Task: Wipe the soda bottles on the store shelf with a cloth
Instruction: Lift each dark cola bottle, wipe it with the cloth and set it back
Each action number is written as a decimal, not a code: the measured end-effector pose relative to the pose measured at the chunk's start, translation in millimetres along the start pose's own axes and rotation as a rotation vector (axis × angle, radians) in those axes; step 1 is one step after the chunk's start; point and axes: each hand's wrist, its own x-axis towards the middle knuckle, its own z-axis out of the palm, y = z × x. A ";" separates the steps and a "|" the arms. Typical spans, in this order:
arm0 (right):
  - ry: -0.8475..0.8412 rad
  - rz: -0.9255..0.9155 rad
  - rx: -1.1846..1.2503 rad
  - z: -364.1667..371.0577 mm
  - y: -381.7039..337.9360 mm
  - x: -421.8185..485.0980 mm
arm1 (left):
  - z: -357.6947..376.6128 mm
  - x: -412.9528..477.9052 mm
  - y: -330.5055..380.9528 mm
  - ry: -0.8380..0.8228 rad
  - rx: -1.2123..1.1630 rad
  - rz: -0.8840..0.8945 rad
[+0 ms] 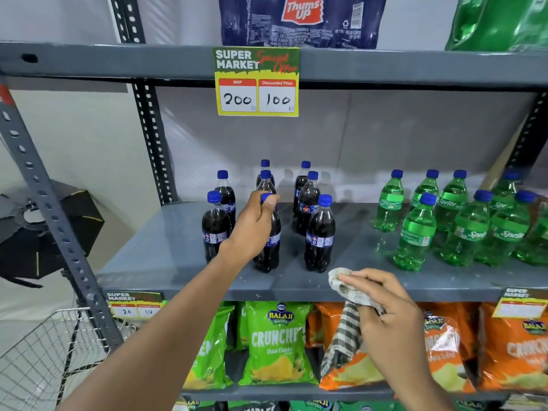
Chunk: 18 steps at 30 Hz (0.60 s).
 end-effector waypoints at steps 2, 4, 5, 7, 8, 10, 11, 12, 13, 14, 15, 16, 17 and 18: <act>0.004 0.003 0.009 -2.3 0.6 -1.1 | 0.6 -2.1 -0.8 0.036 0.001 0.020; -0.004 0.009 0.007 -4.4 0.9 -1.1 | 0.6 -4.5 0.0 0.054 -0.011 0.041; -0.008 0.015 0.008 -5.1 1.7 -0.9 | 0.5 -5.9 1.0 0.056 -0.012 0.058; -0.008 0.029 0.013 -7.7 4.9 -0.5 | 1.9 -8.3 4.8 0.118 0.072 0.148; -0.004 0.030 0.016 -9.0 6.2 -0.2 | 3.0 -10.2 10.7 0.173 0.147 0.236; -0.005 0.022 0.013 -10.7 8.1 0.2 | 6.9 -15.0 27.6 0.245 0.272 0.486; -0.005 0.022 0.007 -12.4 9.6 -0.2 | 12.3 -16.1 36.1 0.230 0.298 0.588; -0.002 0.023 0.006 -13.3 10.5 -0.5 | 18.7 -16.5 42.8 0.179 0.296 0.630; 0.000 0.021 0.010 -14.8 10.9 -1.2 | 26.2 -16.2 49.1 0.099 0.270 0.604; 0.004 0.017 0.013 -15.8 10.7 -1.5 | 32.9 -14.2 54.8 0.015 0.231 0.535; 0.007 0.011 0.016 -17.1 10.2 -1.8 | 38.6 -11.7 60.4 -0.054 0.198 0.444; 0.014 0.005 0.016 -19.4 9.8 -1.8 | 45.4 -7.0 63.0 -0.116 0.169 0.348; 0.020 0.003 0.016 -21.3 9.4 -1.7 | 50.5 -2.0 64.2 -0.178 0.137 0.246; 0.027 0.005 0.017 -24.1 8.9 -2.0 | 55.2 2.7 63.6 -0.241 0.085 0.141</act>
